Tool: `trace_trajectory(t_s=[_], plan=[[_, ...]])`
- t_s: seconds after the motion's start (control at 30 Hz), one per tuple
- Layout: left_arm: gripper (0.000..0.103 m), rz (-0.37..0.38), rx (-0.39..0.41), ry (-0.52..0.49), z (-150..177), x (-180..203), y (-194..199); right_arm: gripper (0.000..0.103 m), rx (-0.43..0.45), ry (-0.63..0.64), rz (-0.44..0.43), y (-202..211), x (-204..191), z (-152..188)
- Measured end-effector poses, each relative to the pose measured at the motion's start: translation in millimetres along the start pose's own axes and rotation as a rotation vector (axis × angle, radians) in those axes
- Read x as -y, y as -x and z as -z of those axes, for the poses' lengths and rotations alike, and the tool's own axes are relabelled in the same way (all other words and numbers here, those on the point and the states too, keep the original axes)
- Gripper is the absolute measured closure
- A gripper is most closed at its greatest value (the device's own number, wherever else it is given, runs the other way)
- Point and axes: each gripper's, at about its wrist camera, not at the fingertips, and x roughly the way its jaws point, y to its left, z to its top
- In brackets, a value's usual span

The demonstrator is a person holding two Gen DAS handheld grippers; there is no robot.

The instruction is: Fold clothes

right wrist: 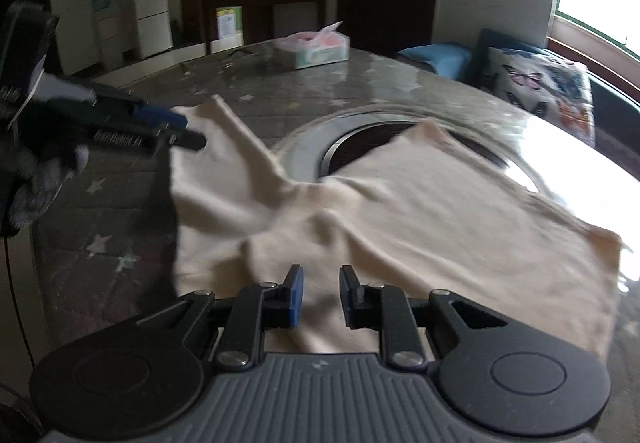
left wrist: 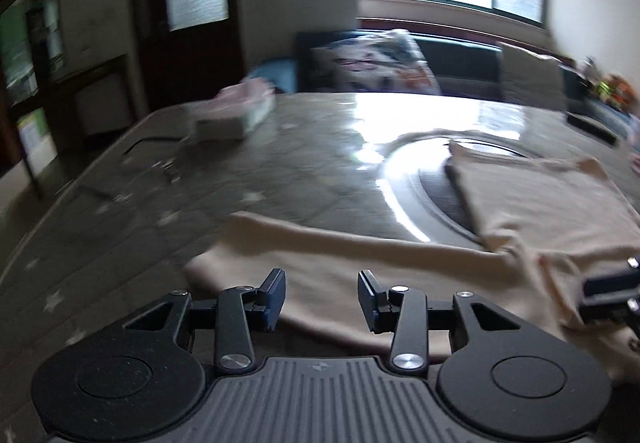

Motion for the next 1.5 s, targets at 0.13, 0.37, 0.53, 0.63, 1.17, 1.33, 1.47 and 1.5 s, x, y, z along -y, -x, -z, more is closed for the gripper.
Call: trace_trajectory(t_s=[0.13,0.37,0.53,0.63,1.17,1.33,1.47,1.5], plan=[[0.060,-0.029,-0.010,0.074,4.1,-22.8,-3.1,0.084,0.014,0.041,0.002,-0.5,-12.8,-6.0],[0.060,-0.078,-0.022,0.196,4.8,-43.9,-11.1,0.084,-0.002,0.035,0.001,-7.5,-14.3,-11.0],[0.060,-0.113,-0.019,0.257,3.5,-50.2,-15.6,0.084,0.012,0.036,0.012,4.0,-11.9,-13.7],[0.062,-0.137,-0.017,0.288,2.2,-53.5,-18.8,0.084,0.024,0.034,0.015,12.3,-9.8,-14.1],[0.099,0.196,0.198,0.078,-34.9,36.8,47.3,0.084,0.076,-0.085,0.078,66.5,26.0,4.3],[0.099,0.405,0.200,-0.090,-35.9,111.8,61.6,0.084,0.092,-0.161,0.118,86.3,48.8,19.2],[0.099,0.563,0.161,-0.232,-21.8,168.3,64.9,0.084,0.104,-0.231,0.147,99.6,67.0,33.9],[0.099,0.591,0.143,-0.269,-17.3,180.9,64.4,0.084,0.104,-0.247,0.160,102.2,71.7,38.3]])
